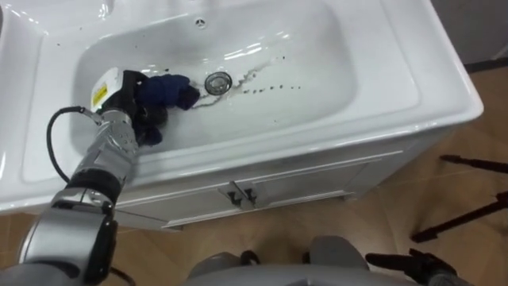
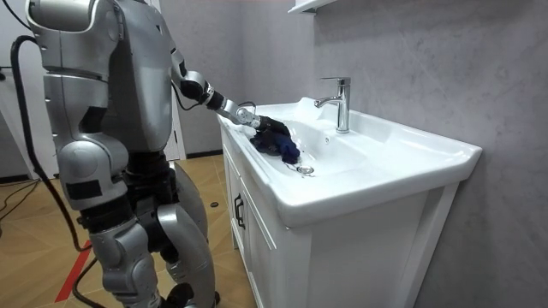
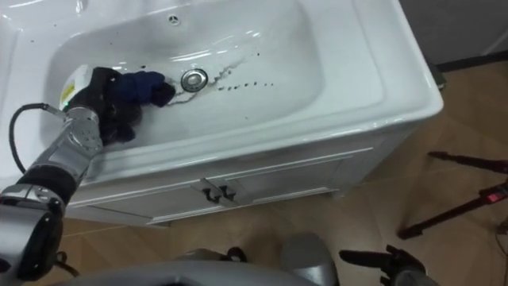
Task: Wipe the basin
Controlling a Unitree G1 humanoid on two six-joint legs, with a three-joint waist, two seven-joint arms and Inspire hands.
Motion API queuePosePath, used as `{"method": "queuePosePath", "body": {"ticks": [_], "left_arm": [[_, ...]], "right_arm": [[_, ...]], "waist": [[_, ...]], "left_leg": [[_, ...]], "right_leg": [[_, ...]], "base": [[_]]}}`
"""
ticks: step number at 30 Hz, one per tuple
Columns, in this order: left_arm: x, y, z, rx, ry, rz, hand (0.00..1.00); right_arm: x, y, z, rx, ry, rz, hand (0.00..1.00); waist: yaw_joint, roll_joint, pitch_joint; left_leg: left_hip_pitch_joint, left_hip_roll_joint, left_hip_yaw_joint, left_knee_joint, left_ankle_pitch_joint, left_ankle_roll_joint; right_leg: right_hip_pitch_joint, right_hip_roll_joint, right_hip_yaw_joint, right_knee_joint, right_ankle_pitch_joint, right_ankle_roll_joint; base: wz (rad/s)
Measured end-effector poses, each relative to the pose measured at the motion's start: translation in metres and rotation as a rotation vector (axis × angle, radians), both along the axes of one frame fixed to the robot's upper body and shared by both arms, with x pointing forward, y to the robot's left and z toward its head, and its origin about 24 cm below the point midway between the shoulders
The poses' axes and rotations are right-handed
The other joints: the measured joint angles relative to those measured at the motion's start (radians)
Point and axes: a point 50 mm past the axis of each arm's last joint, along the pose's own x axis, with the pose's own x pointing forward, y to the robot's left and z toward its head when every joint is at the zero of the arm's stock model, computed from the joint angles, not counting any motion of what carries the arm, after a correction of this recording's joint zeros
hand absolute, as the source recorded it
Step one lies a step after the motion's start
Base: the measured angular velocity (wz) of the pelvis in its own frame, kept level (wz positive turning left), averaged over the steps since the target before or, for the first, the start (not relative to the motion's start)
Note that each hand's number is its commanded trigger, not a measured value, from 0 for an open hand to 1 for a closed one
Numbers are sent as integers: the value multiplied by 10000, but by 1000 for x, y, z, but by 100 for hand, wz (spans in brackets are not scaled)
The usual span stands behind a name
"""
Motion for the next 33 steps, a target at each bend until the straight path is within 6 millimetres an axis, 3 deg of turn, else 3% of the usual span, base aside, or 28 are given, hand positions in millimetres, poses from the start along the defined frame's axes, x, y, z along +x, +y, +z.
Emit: {"method": "queuePosePath", "body": {"ticks": [7,14,17,19,23,27,33], "left_arm": [[9,-2,6,49,1,-160,100],[18,-8,13,-98,-73,-389,100],[21,-10,15,-637,-203,-121,100],[20,-10,12,-1214,-173,271,100],[19,-14,9,-1620,-94,431,100],[22,-25,7,-2008,-129,340,100],[27,-42,9,-2781,-258,231,100]], "right_arm": [[4,2,0,64,199,318,0],[7,3,0,110,222,869,0],[17,4,2,81,-44,1141,0],[23,6,2,79,-107,1363,0],[27,8,2,93,-96,1570,0],[29,9,2,131,-2,1645,0],[32,10,2,-7,163,1568,0]], "waist": [[-215,27,9],[-291,188,89],[-359,275,144],[-593,260,168],[-721,254,177],[-760,234,190],[-1122,211,204]], "left_leg": [[-305,31,23,156,30,38],[-581,28,95,235,50,60],[-741,103,315,339,49,61],[-687,72,372,333,50,61],[-550,88,553,229,51,63],[-500,91,633,161,61,75],[-502,35,773,102,86,115]], "right_leg": [[-244,-65,-107,125,-41,7],[-608,-67,-55,333,-47,-4],[-783,-141,-60,421,-46,-27],[-765,-182,-70,524,-104,-39],[-756,-210,16,550,-132,-36],[-759,-226,27,535,-146,-46],[-788,-254,37,530,-180,10]], "base": [[6],[-1],[-7],[0],[-6],[-3],[2]]}}
